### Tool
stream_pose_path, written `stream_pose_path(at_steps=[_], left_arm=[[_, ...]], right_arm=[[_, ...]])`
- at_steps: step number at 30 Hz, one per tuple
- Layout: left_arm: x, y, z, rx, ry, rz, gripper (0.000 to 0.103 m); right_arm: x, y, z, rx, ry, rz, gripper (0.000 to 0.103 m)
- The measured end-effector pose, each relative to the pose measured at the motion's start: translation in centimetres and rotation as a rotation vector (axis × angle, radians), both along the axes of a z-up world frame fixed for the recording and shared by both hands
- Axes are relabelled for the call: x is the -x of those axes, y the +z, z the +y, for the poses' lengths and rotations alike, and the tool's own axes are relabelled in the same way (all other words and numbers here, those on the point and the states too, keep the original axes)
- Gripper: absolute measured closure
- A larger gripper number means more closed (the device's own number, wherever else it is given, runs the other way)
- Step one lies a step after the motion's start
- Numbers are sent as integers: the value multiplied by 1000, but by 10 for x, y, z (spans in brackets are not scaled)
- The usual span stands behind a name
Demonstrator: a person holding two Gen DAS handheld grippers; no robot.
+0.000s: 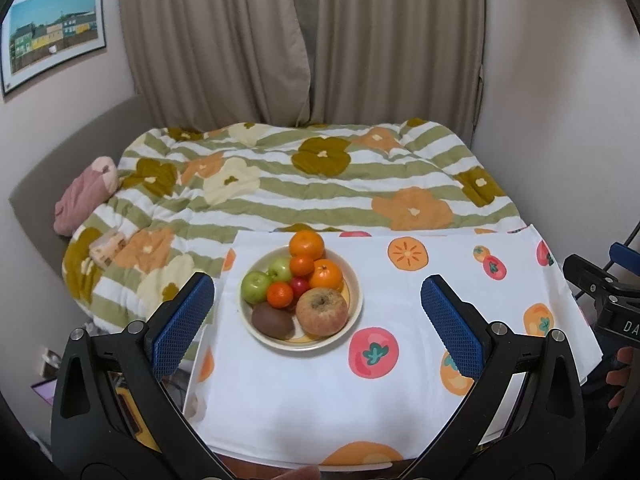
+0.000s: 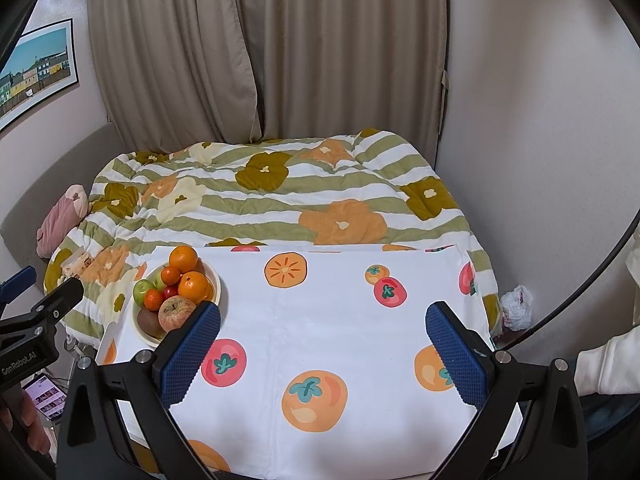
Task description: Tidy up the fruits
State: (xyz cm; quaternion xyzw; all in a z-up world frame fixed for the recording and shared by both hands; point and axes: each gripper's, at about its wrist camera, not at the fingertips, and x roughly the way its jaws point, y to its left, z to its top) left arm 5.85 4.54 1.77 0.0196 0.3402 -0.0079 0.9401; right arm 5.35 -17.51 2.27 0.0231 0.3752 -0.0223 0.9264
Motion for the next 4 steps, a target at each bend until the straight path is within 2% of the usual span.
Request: stream_pose_path(at_steps=[4], left_arm=[[-1,-1,0,4,-4,4,0]], right_arm=[[0,0,0,1,-1,1,0]])
